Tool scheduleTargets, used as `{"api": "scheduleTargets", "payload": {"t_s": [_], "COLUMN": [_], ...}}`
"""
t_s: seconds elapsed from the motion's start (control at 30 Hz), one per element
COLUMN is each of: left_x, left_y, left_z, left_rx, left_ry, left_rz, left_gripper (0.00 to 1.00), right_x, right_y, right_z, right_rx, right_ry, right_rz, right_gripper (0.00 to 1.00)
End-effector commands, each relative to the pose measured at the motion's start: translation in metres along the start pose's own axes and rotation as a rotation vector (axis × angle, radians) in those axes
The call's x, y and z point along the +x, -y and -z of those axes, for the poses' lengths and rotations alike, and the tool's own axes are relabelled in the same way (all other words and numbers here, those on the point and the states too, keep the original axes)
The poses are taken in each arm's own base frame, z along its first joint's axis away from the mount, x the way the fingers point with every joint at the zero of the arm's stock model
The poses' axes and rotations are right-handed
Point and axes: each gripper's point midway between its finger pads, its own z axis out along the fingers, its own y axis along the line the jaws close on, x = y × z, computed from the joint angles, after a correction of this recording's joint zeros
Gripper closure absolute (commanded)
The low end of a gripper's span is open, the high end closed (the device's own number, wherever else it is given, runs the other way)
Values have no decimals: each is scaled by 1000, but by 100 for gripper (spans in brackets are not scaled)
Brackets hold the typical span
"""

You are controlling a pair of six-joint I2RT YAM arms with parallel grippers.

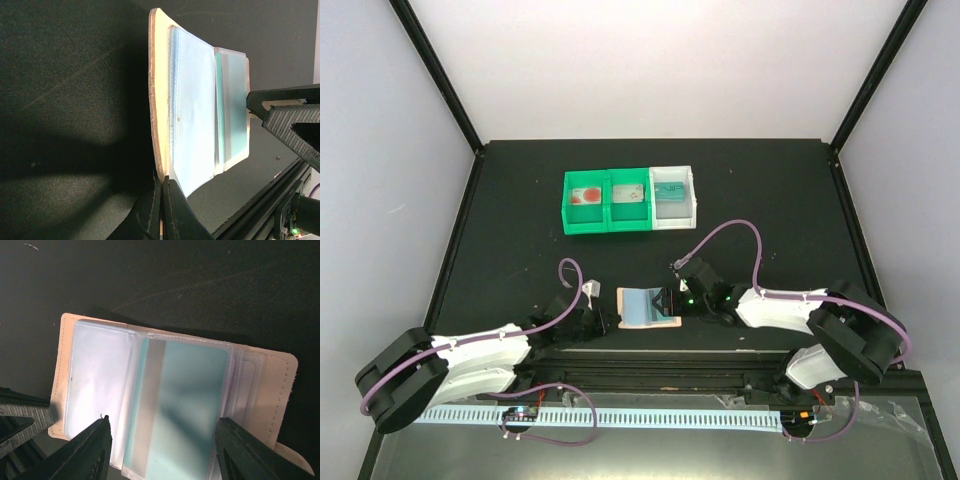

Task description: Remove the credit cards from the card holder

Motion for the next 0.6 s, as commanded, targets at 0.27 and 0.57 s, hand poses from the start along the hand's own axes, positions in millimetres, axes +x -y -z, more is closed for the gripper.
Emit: {"api": "scheduleTargets", "payload": {"t_s": [0.27, 0.57], "left_x": [-8, -7], "left_y": [10, 11], "left_z": [2, 2], "left_rx": [17, 21], "left_ry": [33, 33], "left_rz": [-6, -8], "left_gripper": [98, 99], "right_x": [-1, -5], "right_y": [-15, -29], "right_z": [0, 4], "right_rx": [-85, -141], "right_ry": [-3, 5], "right_rz": [-9, 1], "right_gripper": [43, 43]}}
